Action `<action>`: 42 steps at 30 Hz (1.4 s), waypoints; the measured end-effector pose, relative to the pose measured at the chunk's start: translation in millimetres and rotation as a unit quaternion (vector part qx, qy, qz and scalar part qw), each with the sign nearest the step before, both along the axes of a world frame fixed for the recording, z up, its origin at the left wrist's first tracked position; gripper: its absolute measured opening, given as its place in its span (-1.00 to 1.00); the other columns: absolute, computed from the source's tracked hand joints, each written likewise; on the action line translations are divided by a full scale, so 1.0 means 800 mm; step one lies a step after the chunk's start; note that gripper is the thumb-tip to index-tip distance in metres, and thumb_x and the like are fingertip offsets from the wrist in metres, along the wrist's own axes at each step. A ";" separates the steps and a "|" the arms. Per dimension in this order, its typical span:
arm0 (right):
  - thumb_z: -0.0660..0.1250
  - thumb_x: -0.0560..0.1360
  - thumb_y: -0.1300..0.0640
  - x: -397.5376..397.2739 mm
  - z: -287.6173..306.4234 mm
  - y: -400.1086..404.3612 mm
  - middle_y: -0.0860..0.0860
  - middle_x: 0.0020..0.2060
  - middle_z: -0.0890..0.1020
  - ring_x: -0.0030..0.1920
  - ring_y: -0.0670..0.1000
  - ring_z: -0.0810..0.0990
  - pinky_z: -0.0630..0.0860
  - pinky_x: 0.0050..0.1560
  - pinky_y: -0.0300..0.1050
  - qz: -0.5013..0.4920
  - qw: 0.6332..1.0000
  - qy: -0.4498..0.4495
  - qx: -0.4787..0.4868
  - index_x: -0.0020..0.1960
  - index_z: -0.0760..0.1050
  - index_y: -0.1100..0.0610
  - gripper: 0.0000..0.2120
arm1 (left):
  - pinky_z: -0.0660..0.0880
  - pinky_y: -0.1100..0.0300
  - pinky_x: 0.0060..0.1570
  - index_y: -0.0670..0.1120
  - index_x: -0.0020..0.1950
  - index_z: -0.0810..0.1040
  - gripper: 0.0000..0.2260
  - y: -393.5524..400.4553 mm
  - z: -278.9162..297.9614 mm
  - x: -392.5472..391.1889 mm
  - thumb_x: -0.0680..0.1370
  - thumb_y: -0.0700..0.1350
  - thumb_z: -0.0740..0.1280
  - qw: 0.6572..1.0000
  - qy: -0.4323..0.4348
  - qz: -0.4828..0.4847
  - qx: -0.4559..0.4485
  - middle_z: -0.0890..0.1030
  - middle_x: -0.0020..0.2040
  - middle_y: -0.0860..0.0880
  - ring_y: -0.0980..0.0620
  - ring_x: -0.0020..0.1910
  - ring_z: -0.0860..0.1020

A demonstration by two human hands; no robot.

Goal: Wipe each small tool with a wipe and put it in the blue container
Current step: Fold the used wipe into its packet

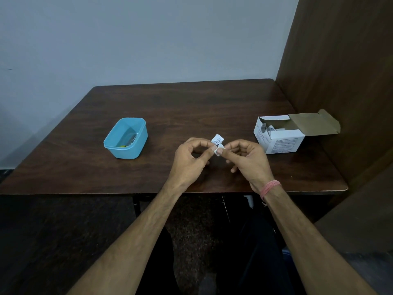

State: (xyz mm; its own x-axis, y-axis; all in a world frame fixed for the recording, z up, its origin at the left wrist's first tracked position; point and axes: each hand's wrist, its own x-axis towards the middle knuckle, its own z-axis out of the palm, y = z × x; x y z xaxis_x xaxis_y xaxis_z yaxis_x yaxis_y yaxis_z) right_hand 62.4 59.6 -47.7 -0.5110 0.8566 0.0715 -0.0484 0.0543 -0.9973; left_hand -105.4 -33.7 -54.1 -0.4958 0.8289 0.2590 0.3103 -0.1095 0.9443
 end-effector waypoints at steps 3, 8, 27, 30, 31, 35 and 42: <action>0.68 0.48 0.12 -0.002 0.002 -0.003 0.10 -0.13 0.79 -0.16 0.11 0.79 0.55 -0.45 -0.18 -0.008 1.000 0.002 -0.004 -0.06 0.70 0.14 -0.82 | 0.77 -0.04 -0.06 -0.02 0.02 0.79 -0.96 0.000 -0.001 -0.001 0.65 -0.15 0.57 1.000 -0.002 -0.005 0.007 0.73 0.15 -0.01 -0.08 0.04 0.77; 0.63 0.53 0.23 -0.003 0.002 -0.006 0.15 -0.08 0.81 -0.11 0.19 0.83 0.56 -0.46 -0.18 -0.015 1.000 0.007 -0.016 0.07 0.64 0.18 -0.80 | 0.75 -0.20 0.01 -0.02 0.02 0.80 -0.99 0.001 -0.007 -0.002 0.64 -0.11 0.58 0.999 0.040 -0.008 -0.012 0.73 0.14 0.06 0.00 0.03 0.76; 0.57 0.56 0.27 -0.009 -0.002 -0.005 0.10 -0.24 0.78 -0.29 0.06 0.77 0.57 -0.44 -0.19 -0.060 0.997 -0.050 0.009 -0.08 0.73 0.15 -0.92 | 0.74 0.08 -0.08 -0.05 0.35 0.68 -0.78 -0.004 -0.001 0.001 0.71 -0.14 0.50 0.999 -0.032 -0.026 -0.034 0.84 -0.01 0.00 -0.01 -0.06 0.83; 0.59 0.55 0.28 -0.009 0.000 -0.005 0.11 -0.25 0.78 -0.28 0.07 0.79 0.57 -0.46 -0.20 -0.071 0.996 -0.048 0.004 -0.09 0.72 0.18 -0.92 | 0.73 0.09 -0.07 -0.08 0.29 0.76 -0.84 -0.004 -0.002 0.000 0.73 -0.11 0.47 0.998 -0.019 -0.039 -0.044 0.84 0.00 0.01 0.00 -0.05 0.82; 0.59 0.55 0.29 -0.010 0.000 -0.005 0.11 -0.25 0.79 -0.27 0.07 0.80 0.57 -0.46 -0.20 -0.073 0.996 -0.048 0.003 -0.08 0.73 0.19 -0.93 | 0.73 0.09 -0.07 -0.09 0.27 0.77 -0.84 -0.004 -0.001 0.001 0.73 -0.10 0.47 0.998 -0.019 -0.040 -0.043 0.84 0.00 0.01 -0.01 -0.05 0.82; 0.56 0.57 0.31 -0.010 -0.002 -0.006 0.08 -0.24 0.80 -0.23 0.06 0.82 0.59 -0.44 -0.22 -0.071 0.997 -0.038 -0.003 -0.05 0.74 0.17 -0.93 | 0.74 0.07 -0.09 -0.11 0.26 0.77 -0.85 -0.004 -0.002 0.002 0.73 -0.12 0.47 0.998 -0.032 -0.032 -0.038 0.84 0.00 0.00 -0.03 -0.05 0.83; 0.55 0.57 0.31 -0.008 -0.003 -0.004 0.05 -0.19 0.80 -0.19 0.01 0.79 0.62 -0.35 -0.19 -0.034 0.998 -0.044 0.024 -0.05 0.76 0.01 -0.81 | 0.73 0.09 -0.10 -0.11 0.25 0.78 -0.85 -0.005 -0.003 0.001 0.72 -0.12 0.48 0.998 -0.032 -0.033 -0.038 0.84 0.01 0.01 -0.02 -0.04 0.83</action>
